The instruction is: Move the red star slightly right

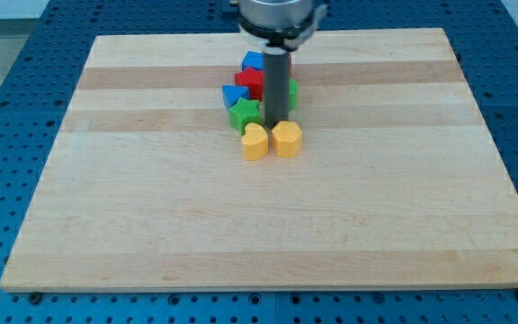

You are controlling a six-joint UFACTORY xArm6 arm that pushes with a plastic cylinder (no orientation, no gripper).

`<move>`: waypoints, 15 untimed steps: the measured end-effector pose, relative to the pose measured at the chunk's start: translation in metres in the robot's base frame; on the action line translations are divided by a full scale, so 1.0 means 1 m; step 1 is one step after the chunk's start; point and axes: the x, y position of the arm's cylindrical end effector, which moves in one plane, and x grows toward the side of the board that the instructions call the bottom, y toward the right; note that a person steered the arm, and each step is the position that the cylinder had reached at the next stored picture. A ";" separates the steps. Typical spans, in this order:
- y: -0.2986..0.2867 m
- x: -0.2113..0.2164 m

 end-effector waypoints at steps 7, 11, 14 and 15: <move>-0.115 -0.075; 0.047 -0.087; 0.012 -0.062; 0.056 -0.051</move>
